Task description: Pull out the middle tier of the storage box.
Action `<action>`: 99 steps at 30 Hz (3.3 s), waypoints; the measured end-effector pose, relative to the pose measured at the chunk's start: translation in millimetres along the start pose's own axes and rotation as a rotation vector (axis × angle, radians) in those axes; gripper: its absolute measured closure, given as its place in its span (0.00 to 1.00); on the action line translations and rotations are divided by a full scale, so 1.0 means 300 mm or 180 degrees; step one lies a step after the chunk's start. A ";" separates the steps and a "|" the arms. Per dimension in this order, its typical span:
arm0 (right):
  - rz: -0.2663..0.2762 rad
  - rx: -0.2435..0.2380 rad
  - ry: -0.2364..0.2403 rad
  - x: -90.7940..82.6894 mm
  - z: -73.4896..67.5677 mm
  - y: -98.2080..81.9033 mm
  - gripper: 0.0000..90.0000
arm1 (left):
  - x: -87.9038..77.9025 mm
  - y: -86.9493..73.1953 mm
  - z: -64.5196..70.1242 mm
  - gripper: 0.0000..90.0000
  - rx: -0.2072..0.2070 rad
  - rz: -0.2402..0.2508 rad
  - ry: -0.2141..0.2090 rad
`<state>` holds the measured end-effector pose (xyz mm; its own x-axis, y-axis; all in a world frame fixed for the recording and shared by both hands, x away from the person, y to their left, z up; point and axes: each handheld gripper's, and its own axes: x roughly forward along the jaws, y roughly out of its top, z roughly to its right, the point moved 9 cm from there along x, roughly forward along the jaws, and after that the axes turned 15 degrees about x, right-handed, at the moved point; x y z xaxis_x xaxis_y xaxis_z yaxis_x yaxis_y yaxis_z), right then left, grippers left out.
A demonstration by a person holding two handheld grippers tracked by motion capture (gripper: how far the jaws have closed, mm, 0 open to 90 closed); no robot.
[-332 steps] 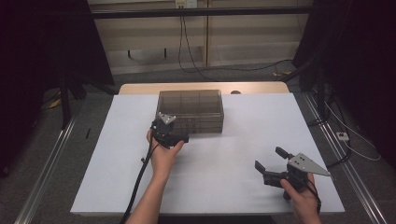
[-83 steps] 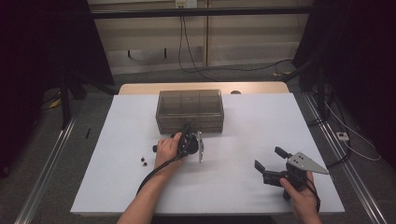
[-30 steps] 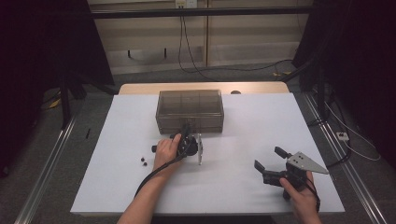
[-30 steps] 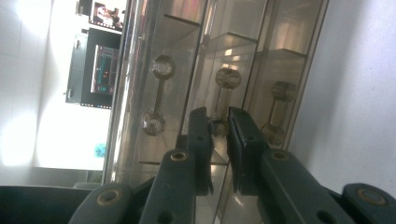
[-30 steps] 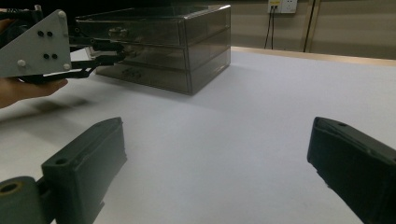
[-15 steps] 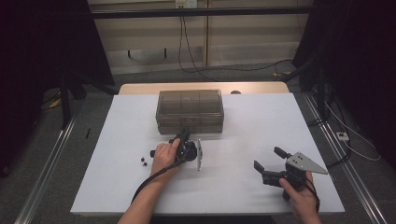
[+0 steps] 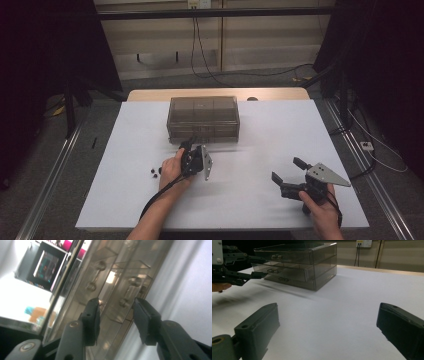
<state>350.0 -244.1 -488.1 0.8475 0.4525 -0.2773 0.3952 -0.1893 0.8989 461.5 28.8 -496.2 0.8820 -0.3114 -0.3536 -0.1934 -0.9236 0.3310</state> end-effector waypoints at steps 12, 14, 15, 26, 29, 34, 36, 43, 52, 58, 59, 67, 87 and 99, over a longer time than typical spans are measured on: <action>0.0010 0.0009 0.0004 -0.001 -0.002 0.001 0.05 | -0.015 -0.033 -0.055 0.51 -0.1104 0.0143 -0.0258; 0.0009 0.0008 0.0003 -0.001 -0.003 0.001 0.05 | -0.016 -0.036 -0.061 0.49 -0.1251 0.0166 -0.0291; 0.0009 0.0008 0.0004 -0.001 -0.003 0.001 0.05 | -0.017 -0.037 -0.065 0.48 -0.1298 0.0179 -0.0292; 0.0004 0.0008 0.0009 -0.003 -0.004 0.000 0.05 | -0.013 -0.030 -0.074 0.42 -0.1797 0.0361 -0.0575; -0.0001 0.0014 0.0006 -0.004 -0.003 -0.001 0.05 | -0.014 -0.026 -0.082 0.40 -0.1860 0.0407 -0.0649; -0.0003 0.0017 0.0007 -0.004 -0.003 -0.002 0.05 | -0.006 -0.022 -0.080 0.36 -0.1889 0.0439 -0.0830; -0.0004 0.0018 0.0005 -0.004 -0.002 -0.002 0.05 | 0.000 -0.024 -0.079 0.36 -0.1886 0.0433 -0.0864; -0.0004 0.0034 0.0012 -0.002 0.002 -0.002 0.05 | 0.026 -0.013 -0.064 0.36 -0.1845 0.0448 -0.1021; -0.0008 0.0044 0.0012 -0.002 0.007 -0.002 0.05 | 0.051 -0.005 -0.048 0.38 -0.1752 0.0446 -0.1190; 0.0006 0.0051 0.0010 -0.003 0.012 0.000 0.05 | 0.031 0.002 -0.038 0.44 -0.1677 0.0419 -0.1382; 0.0009 0.0058 0.0012 -0.003 0.012 0.001 0.05 | 0.029 0.003 -0.032 0.43 -0.1642 0.0411 -0.1403; -0.0011 0.0052 0.0013 -0.002 0.008 -0.002 0.05 | 0.036 0.025 0.003 0.44 -0.1335 0.0412 -0.1587; -0.0024 0.0041 0.0010 -0.001 0.013 -0.004 0.05 | 0.031 0.030 0.021 0.58 -0.1263 0.0436 -0.1779; -0.0023 0.0052 0.0018 0.000 0.013 -0.004 0.05 | 0.004 0.041 0.031 0.60 -0.1253 0.0443 -0.1858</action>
<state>350.9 -247.3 -490.6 0.8426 0.4589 -0.2819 0.4071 -0.2000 0.8912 456.1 15.2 -500.8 0.4655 -0.5909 -0.6589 -0.0209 -0.7516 0.6592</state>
